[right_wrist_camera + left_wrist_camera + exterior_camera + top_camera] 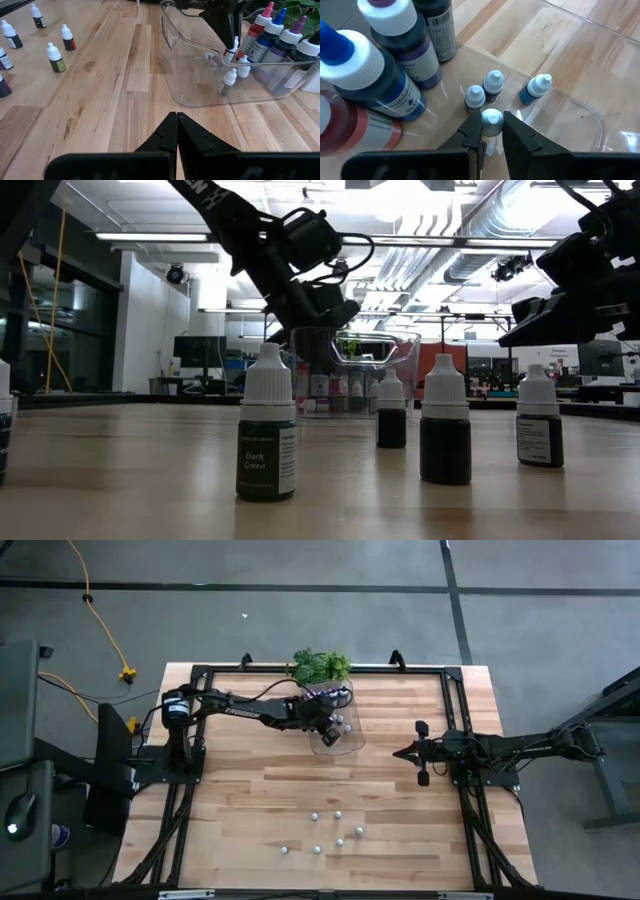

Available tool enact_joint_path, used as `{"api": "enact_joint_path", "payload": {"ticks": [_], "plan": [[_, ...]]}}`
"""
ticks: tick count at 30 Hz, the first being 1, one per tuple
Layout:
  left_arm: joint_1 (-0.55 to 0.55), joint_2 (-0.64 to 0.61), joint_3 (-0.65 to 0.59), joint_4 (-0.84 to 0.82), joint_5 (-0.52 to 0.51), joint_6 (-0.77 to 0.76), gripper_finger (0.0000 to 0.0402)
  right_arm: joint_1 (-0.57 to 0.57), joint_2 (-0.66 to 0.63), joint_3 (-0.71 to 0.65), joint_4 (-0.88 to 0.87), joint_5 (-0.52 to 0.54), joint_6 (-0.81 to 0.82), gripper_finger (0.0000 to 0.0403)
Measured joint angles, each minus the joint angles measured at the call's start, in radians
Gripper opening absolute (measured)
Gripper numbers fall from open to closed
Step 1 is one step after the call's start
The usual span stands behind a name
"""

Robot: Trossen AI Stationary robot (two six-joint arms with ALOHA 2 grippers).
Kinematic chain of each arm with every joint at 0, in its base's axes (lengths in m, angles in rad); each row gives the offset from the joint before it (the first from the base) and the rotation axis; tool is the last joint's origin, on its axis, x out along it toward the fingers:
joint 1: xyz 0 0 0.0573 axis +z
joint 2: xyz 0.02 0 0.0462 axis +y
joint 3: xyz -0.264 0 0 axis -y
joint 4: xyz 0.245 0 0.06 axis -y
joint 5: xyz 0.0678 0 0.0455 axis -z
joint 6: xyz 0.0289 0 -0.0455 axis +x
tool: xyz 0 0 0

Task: Pick & Place food coloring
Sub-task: Put the top small red food coloring bottle into the transparent bin, then put the top small violet food coloring bottle into the transparent bin

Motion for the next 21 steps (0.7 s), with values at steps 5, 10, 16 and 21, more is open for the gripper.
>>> {"api": "enact_joint_path", "payload": {"ticks": [5,10,16,21], "plan": [[0.0,0.0,0.0,0.0,0.03,0.002,0.0048,0.0,0.0,0.0,0.0,0.0,0.0,0.0],[0.0,0.0,0.0,0.0,0.035,0.005,0.0085,0.0,0.0,0.0,0.0,0.0,0.0,0.0],[0.0,-0.001,0.0,0.0,0.035,0.007,0.0115,0.0,0.0,0.0,0.0,0.0,0.0,0.0],[0.0,-0.001,0.0,0.0,0.035,0.011,0.0117,0.0,0.0,0.0,0.0,0.0,0.0,0.0]]}}
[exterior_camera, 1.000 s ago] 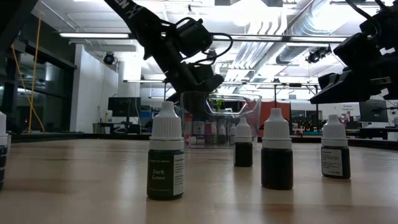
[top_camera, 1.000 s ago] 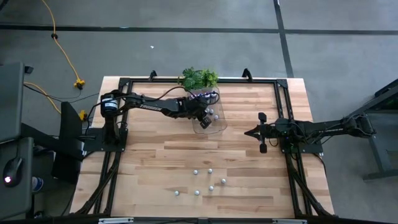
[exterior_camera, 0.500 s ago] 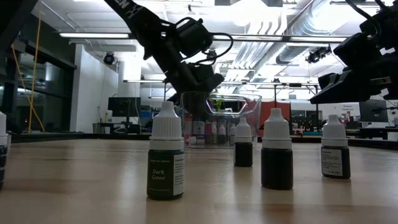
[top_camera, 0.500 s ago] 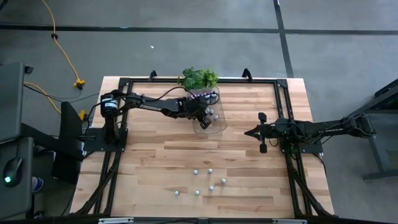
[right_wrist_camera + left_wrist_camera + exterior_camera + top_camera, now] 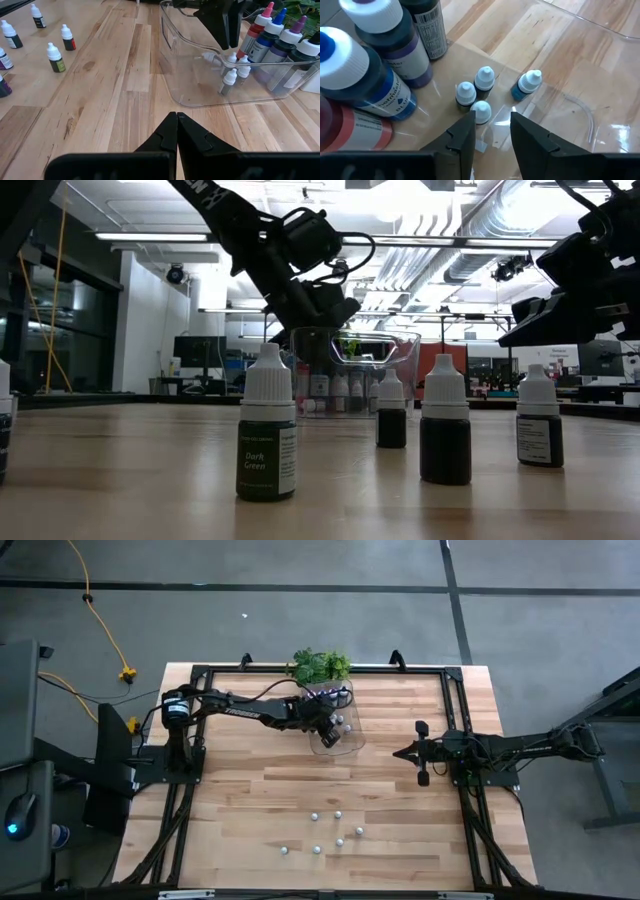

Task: Pick & Place food coloring
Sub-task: Put the top small violet food coloring bottle into the transparent bin

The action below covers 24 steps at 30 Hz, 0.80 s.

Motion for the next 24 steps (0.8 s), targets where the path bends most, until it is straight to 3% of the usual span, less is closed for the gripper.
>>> {"api": "enact_joint_path", "payload": {"ticks": [11,19,24], "plan": [[-0.008,-0.024,0.093,-0.052,-0.001,0.095,0.0118,0.0,0.0,0.0,0.0,0.0,0.0,0.0],[-0.047,-0.173,0.113,-0.086,0.035,0.117,0.0118,0.0,0.0,0.0,0.002,0.0,0.0,0.0],[-0.125,-0.278,0.113,-0.202,0.096,0.127,0.0118,0.0,0.0,0.0,0.003,0.0,0.0,0.0]]}}
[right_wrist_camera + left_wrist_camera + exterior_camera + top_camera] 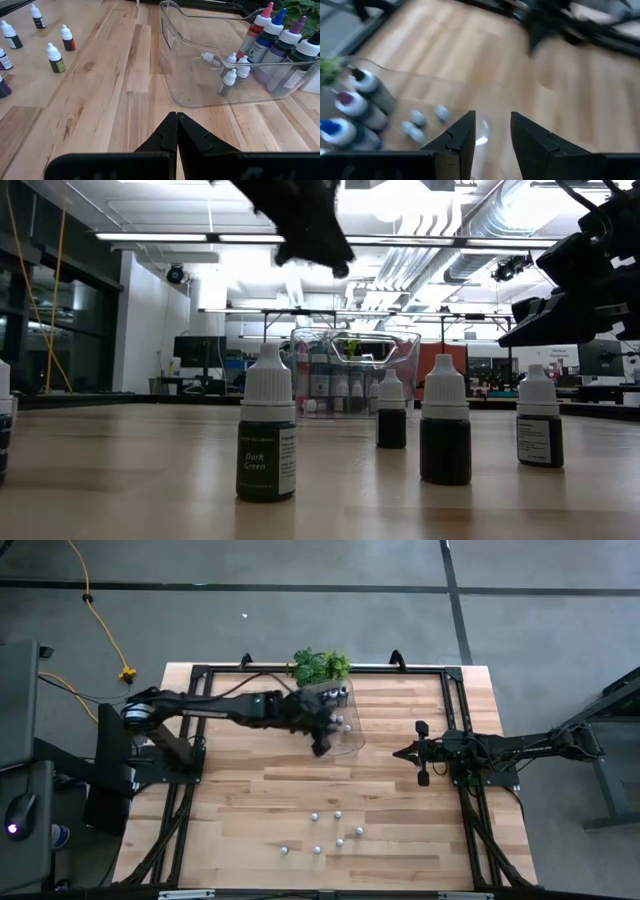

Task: Pick & Place food coloring
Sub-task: Put the top small violet food coloring bottle into the transparent bin

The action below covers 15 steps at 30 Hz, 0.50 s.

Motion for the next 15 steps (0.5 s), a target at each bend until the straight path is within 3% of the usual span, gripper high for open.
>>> {"api": "enact_joint_path", "payload": {"ticks": [6,15], "plan": [[-0.137,-0.045,-0.001,-0.1,0.109,0.114,0.0118,0.0,0.0,0.0,-0.002,0.0,0.0,0.0],[-0.326,-0.012,-0.001,-0.106,0.133,0.287,0.0119,0.0,0.0,0.0,-0.002,0.0,0.0,0.0]]}}
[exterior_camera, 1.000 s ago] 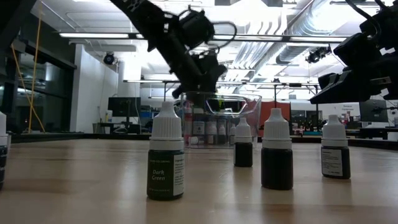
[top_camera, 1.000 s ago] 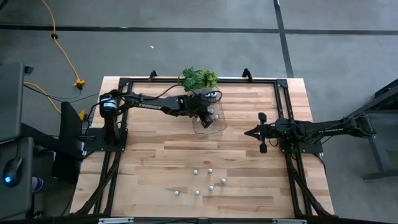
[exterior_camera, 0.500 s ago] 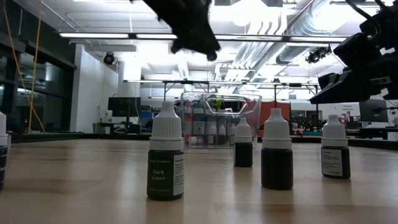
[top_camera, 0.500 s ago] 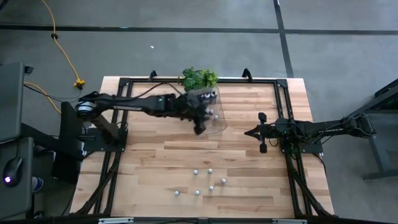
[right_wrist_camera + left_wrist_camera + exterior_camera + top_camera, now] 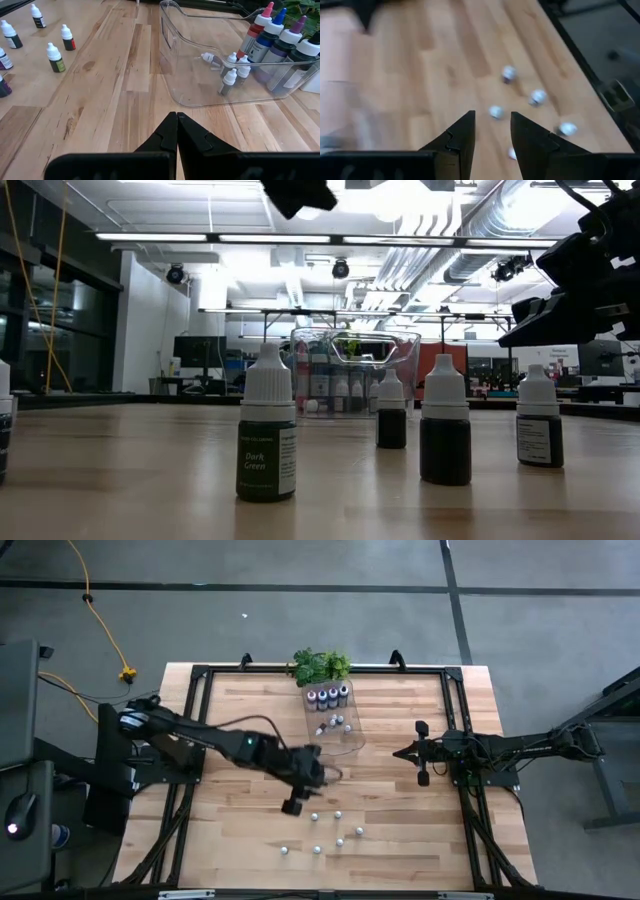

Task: Pick & Place food coloring
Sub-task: Put the top small violet food coloring bottle into the transparent bin

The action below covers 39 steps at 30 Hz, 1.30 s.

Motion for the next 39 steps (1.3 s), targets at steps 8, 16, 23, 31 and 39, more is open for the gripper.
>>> {"api": "enact_joint_path", "payload": {"ticks": [8,16,23,31,39], "plan": [[-0.101,0.128,0.0,0.13,0.095,0.021,0.0179,0.0,0.0,0.0,0.002,0.0,0.0,0.0],[-0.141,0.275,0.07,0.198,0.092,0.017,0.0228,0.0,0.0,0.0,0.001,0.0,0.0,0.0],[-0.139,0.419,0.288,0.051,0.087,0.018,0.023,0.0,0.001,0.0,0.004,0.0,0.0,0.0],[-0.116,0.54,0.44,-0.039,0.035,0.025,0.023,0.0,0.002,0.0,0.003,0.0,0.0,0.0],[-0.086,0.612,0.515,-0.037,0.004,0.018,0.023,0.0,0.002,0.0,0.003,0.0,0.0,0.0]]}}
